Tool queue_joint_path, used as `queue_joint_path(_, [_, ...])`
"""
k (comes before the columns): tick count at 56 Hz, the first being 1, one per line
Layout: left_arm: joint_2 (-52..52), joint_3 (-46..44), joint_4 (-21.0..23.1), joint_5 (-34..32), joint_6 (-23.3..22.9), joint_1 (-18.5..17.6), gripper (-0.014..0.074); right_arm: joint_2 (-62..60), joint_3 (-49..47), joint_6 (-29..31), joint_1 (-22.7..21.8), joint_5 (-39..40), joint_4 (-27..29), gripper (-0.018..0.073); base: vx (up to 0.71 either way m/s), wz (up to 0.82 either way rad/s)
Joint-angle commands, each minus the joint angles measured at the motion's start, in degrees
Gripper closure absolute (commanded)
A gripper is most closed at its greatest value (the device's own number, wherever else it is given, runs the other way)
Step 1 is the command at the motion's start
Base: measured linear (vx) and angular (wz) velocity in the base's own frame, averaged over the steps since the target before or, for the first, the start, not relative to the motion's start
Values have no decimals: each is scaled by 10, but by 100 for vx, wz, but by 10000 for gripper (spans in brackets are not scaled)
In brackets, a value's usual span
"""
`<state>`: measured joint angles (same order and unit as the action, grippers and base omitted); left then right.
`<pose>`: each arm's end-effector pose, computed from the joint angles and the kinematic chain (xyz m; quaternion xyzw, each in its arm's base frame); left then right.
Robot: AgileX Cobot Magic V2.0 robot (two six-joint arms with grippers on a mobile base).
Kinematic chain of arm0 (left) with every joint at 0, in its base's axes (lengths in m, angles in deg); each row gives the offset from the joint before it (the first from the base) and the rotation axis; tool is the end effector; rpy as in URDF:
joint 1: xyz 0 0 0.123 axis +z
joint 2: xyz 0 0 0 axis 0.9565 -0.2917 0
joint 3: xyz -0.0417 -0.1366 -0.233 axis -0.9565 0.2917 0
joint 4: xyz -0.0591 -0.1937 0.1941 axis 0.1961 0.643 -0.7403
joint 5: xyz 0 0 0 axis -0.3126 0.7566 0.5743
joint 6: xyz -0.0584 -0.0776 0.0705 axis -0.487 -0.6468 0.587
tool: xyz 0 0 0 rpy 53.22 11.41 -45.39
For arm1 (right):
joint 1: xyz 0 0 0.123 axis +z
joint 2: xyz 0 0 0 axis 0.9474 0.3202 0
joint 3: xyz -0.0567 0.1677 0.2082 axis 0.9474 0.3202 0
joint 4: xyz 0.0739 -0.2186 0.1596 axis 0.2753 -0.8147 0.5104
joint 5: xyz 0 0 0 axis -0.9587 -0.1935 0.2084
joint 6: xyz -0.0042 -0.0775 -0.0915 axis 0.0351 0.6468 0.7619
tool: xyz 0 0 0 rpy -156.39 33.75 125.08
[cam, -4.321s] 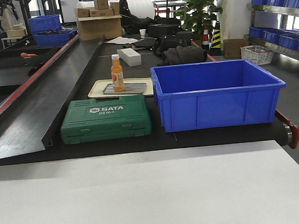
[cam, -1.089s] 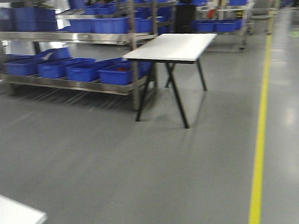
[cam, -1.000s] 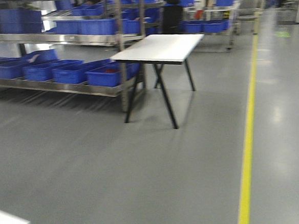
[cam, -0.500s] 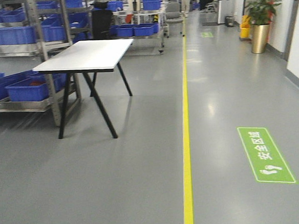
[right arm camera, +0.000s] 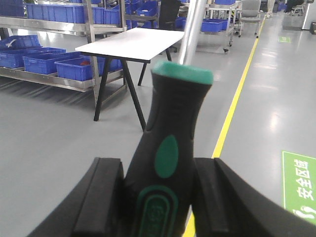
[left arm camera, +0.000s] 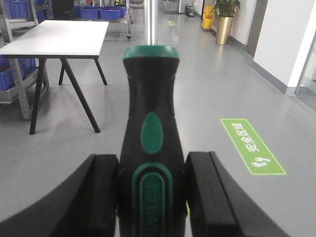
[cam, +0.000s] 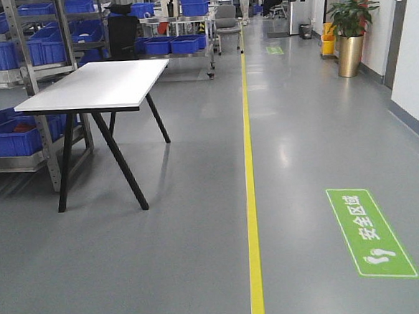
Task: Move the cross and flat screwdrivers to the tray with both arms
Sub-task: 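Drive the base through the warehouse to the metal tray, holding both screwdrivers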
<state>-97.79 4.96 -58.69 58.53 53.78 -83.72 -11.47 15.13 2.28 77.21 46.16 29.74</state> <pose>0.1382 -0.0260 0.4296 0.0368 0.7658 -0.0886 0.6359 0.1400 0.0339 0.4190 -0.1025 0.7494 0.0849 0.6486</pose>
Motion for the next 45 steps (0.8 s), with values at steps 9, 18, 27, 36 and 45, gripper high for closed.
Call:
queue_joint_path(9, [-5, -14, 4, -54, -1, -2, 596, 5, -15, 3, -2, 55, 5, 567, 43, 6])
queue_joint_path(18, [-5, -14, 4, -54, -1, -2, 596, 5, -15, 3, -2, 55, 5, 567, 46, 7])
queue_joint_path(27, [-5, -14, 4, -54, -1, -2, 596, 5, -15, 3, -2, 55, 5, 567, 49, 12])
queue_joint_path(36, [-5, -14, 4, -54, -1, -2, 596, 5, -15, 3, -2, 55, 5, 567, 50, 24])
queue_joint_path(45, [-5, -14, 4, -54, -1, -2, 596, 5, -15, 3, -2, 55, 5, 567, 49, 37])
